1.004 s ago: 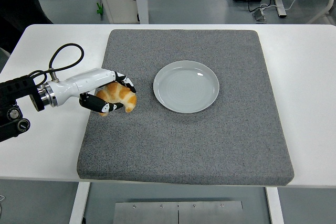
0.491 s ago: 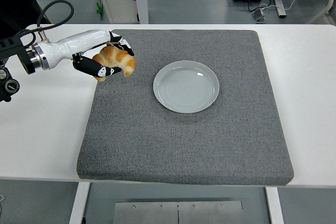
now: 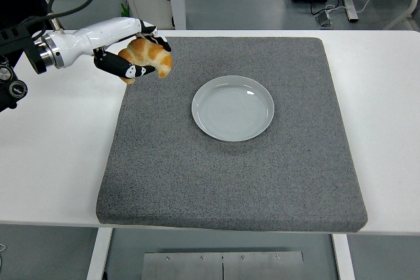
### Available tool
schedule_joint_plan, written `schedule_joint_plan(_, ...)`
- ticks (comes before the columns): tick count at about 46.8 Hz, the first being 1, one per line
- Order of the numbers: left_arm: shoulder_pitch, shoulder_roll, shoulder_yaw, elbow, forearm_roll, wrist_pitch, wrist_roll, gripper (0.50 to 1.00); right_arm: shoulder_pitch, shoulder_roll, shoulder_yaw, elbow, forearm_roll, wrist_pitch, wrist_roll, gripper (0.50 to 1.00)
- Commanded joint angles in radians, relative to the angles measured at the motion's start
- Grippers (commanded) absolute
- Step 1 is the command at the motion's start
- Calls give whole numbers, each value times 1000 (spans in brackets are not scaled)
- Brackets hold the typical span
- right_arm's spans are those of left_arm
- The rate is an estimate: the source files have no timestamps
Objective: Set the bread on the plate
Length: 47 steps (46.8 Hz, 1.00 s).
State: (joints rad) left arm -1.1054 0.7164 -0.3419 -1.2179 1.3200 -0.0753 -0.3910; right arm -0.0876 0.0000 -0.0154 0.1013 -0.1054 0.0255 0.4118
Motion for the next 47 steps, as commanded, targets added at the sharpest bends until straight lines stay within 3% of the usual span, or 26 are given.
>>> schedule_joint_plan(1, -1, -15, -37, 6, 21, -33, 0, 540, 0, 0, 0, 0, 0, 1, 1, 1000)
schedule_joint_plan(14, -5, -90, -129, 21, 77, -100, 18, 549, 0, 0, 0, 0, 1, 1, 1, 1000)
schedule_joint_plan(30, -24, -250, -117, 136, 119, -101, 26, 555, 0, 0, 0, 0, 1, -1, 1, 1000)
schedule_joint_plan(47, -16, -354, -100, 218, 122, -97, 37, 555, 0, 0, 0, 0, 1, -1, 1, 1000)
